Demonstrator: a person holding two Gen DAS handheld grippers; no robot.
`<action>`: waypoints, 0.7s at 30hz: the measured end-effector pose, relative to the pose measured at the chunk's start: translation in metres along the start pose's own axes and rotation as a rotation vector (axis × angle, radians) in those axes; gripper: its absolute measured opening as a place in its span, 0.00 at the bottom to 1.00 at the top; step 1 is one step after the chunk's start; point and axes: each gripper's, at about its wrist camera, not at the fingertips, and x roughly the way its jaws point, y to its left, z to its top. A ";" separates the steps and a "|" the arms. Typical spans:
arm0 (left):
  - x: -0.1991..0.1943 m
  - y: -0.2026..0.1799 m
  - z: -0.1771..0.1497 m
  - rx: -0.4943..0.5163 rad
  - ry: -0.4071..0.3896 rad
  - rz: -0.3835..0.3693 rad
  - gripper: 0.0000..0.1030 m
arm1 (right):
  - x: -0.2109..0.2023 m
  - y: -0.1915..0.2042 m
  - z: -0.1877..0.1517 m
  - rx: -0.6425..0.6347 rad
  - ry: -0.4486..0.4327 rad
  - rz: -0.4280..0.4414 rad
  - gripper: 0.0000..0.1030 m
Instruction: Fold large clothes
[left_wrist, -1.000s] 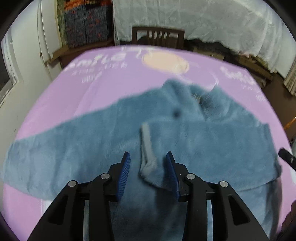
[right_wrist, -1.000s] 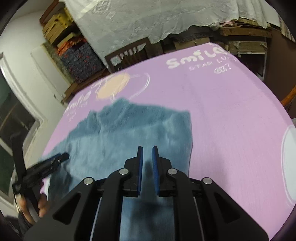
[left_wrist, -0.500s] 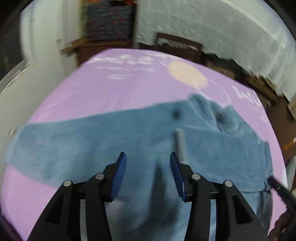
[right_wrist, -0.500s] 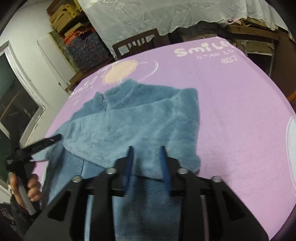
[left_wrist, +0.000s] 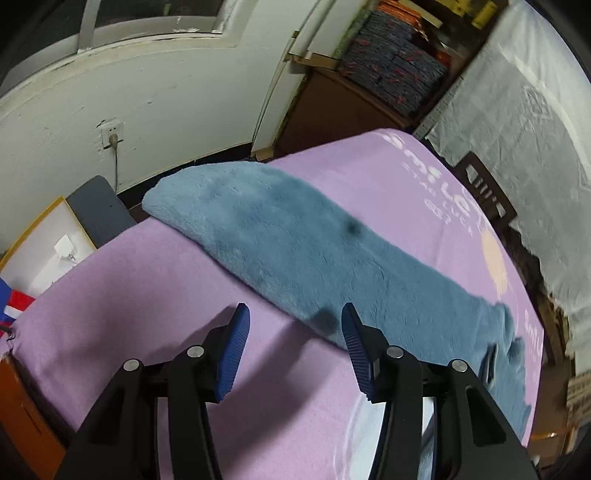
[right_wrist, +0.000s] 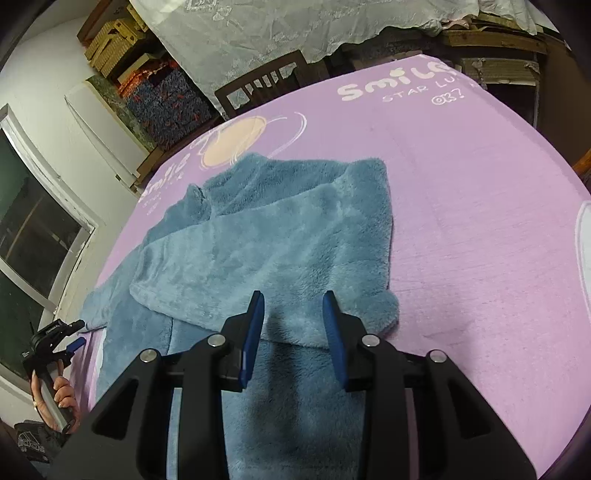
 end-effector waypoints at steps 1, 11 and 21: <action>0.002 -0.001 0.002 -0.007 -0.004 0.004 0.49 | -0.001 -0.001 0.000 0.005 -0.003 0.001 0.32; 0.011 0.016 0.025 -0.151 -0.056 -0.058 0.34 | 0.003 -0.005 0.000 0.022 -0.015 -0.010 0.31; -0.012 -0.047 0.014 0.150 -0.146 0.069 0.08 | 0.008 -0.011 0.002 0.054 0.002 -0.002 0.23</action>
